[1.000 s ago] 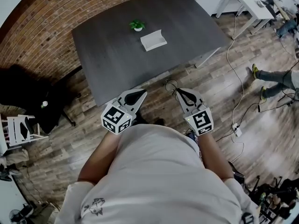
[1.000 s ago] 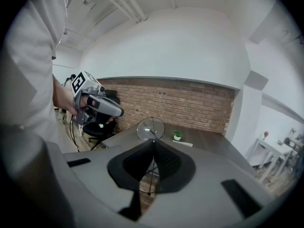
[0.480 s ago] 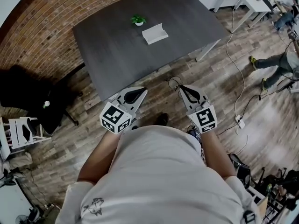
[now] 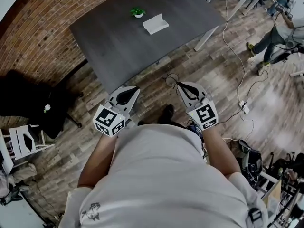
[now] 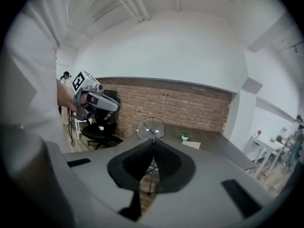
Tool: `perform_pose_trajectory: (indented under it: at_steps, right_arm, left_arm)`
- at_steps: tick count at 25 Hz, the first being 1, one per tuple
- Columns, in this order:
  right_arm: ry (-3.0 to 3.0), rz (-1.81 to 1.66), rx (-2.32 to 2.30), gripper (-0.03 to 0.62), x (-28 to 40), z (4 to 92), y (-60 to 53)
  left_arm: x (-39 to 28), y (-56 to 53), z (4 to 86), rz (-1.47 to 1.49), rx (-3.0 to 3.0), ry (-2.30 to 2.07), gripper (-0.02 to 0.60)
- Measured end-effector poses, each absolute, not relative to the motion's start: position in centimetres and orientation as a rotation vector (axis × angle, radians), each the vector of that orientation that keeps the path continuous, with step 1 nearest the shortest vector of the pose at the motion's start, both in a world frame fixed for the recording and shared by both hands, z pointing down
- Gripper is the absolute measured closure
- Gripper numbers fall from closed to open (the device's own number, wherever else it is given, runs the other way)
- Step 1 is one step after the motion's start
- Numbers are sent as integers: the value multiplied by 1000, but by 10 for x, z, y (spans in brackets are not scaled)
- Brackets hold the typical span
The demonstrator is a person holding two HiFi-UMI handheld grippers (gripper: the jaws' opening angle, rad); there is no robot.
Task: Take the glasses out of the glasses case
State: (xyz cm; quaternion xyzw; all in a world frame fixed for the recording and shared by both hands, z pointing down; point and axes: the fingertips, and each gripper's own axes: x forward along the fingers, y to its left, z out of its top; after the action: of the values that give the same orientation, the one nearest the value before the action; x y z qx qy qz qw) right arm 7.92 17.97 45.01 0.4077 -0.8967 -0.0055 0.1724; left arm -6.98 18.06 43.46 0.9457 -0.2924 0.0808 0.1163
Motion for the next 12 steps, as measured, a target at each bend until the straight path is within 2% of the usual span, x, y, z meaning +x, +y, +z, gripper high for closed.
perform_pose_trajectory:
  at_steps: [12]
  right_arm:
    - [-2544,-20,1229,582,17,453,228]
  left_arm:
    - [-133,215,432,203,2795,-824,571]
